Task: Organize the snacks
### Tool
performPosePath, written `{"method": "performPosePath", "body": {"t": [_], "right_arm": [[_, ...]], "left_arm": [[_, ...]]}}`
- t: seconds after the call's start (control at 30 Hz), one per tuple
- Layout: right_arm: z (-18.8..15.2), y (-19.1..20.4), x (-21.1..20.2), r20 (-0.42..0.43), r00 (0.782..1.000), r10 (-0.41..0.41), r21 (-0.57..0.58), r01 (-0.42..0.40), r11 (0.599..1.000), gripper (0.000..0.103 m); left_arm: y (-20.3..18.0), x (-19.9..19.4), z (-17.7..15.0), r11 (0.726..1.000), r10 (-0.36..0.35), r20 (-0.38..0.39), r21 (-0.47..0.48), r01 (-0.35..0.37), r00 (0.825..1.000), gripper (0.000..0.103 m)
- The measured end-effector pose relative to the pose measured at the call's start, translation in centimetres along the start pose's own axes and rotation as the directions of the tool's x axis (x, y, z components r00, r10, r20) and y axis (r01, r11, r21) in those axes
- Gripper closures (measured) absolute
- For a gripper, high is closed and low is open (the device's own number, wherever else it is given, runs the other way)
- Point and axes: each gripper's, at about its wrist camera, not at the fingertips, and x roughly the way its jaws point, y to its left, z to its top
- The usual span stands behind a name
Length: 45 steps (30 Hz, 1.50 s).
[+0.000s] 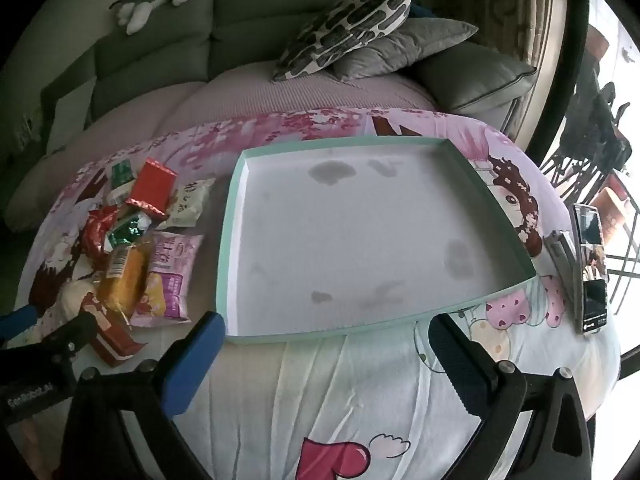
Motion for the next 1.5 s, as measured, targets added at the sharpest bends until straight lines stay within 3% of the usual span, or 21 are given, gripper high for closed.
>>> {"method": "performPosePath", "body": {"t": [1.5], "right_arm": [[-0.03,0.48,0.03,-0.004,1.000,-0.012,-0.014,0.012,1.000,0.000]], "left_arm": [[0.09,-0.14,-0.16,1.000,0.013,0.012,-0.003,-0.013,1.000,0.000]]}}
